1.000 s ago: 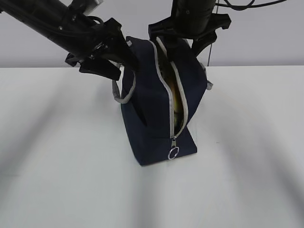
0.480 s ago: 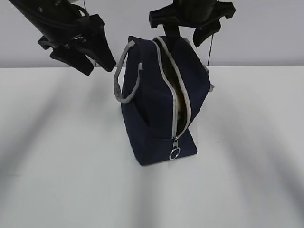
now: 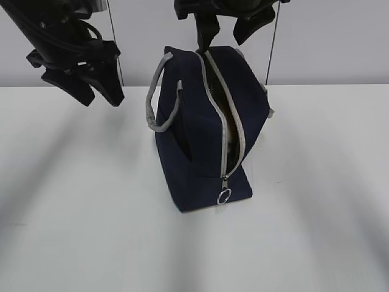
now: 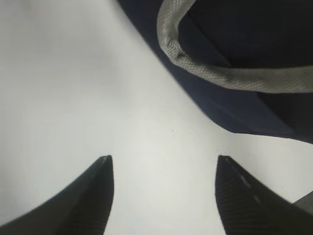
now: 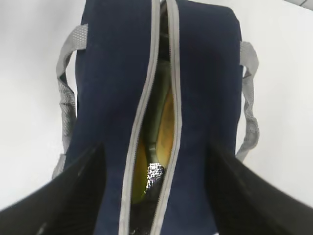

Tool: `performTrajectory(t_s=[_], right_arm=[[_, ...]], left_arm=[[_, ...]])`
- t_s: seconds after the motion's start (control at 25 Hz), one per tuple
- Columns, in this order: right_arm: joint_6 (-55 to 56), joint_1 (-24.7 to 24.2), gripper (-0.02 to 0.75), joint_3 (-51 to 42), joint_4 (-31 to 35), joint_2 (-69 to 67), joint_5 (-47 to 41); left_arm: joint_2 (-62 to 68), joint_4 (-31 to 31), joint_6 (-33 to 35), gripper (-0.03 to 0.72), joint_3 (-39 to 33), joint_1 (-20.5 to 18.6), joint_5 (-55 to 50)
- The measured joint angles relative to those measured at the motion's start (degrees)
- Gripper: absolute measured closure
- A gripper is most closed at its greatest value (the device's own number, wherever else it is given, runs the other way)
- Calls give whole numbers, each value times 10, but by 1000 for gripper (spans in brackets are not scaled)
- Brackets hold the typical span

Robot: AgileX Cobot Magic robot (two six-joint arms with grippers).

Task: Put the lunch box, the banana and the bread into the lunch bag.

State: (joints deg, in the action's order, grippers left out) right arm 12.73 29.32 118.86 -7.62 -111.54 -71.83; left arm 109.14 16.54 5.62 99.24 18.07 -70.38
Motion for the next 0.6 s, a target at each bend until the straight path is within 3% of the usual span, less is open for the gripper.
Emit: performTrajectory(t_s=[0.36,0.6], right_arm=[[4,16,297,-138,-38,105,2],[12,21,359,-253,-54,201,79]], left_arm=[[0,-38,-21,201,-8,0,0],[-18,-39,-23,202,-22,0,0]])
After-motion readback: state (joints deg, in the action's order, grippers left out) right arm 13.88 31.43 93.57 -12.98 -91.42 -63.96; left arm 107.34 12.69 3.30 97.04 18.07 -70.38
